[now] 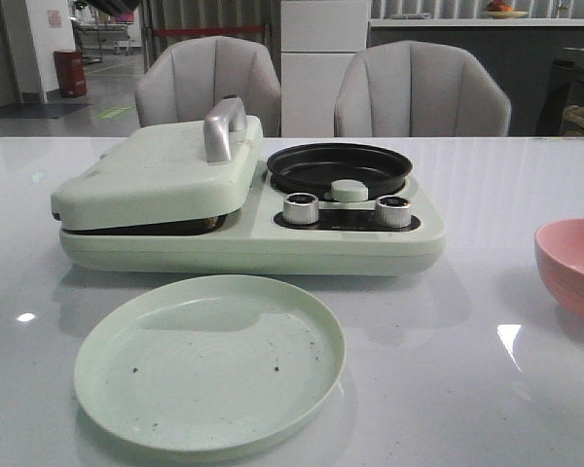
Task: Make breakfast with bread and shrimp
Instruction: 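Push the sandwich maker lid down closed with the left gripper, then move the right gripper to the pink bowl and grasp its rim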
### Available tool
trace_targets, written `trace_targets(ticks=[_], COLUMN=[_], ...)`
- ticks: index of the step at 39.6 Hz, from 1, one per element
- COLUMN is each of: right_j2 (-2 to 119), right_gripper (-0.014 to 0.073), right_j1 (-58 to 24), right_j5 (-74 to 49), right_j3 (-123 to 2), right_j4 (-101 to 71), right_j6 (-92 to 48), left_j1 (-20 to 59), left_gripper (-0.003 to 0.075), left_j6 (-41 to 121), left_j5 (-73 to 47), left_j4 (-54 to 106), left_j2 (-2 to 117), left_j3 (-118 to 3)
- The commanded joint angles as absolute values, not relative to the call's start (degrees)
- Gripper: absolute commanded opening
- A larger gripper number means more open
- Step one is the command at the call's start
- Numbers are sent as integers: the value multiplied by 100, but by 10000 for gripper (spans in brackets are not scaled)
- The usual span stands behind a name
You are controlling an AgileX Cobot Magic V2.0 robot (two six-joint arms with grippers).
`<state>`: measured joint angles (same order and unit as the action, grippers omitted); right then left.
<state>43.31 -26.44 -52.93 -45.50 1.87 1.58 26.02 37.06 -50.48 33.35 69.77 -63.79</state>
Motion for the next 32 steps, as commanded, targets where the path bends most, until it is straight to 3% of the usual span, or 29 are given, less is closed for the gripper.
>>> trace_targets(ticks=[1,18,32], right_j2=[4302,4302,4321], right_gripper=[486,486,486], right_j1=[-2625,-2625,-2625], right_j5=[-5000,-4962,-4723], right_j3=[-4695,-4695,-4695], right_j4=[243,243,173], right_j6=[162,162,162], left_j1=[2831,2908,2908], left_gripper=[101,101,101], left_j6=[3726,3716,3716], left_j5=[-4693,-3428,-3108], left_j4=[3432,3558,3570], left_j2=[6287,3784,3436], left_j3=[-6141,-4431,-4147])
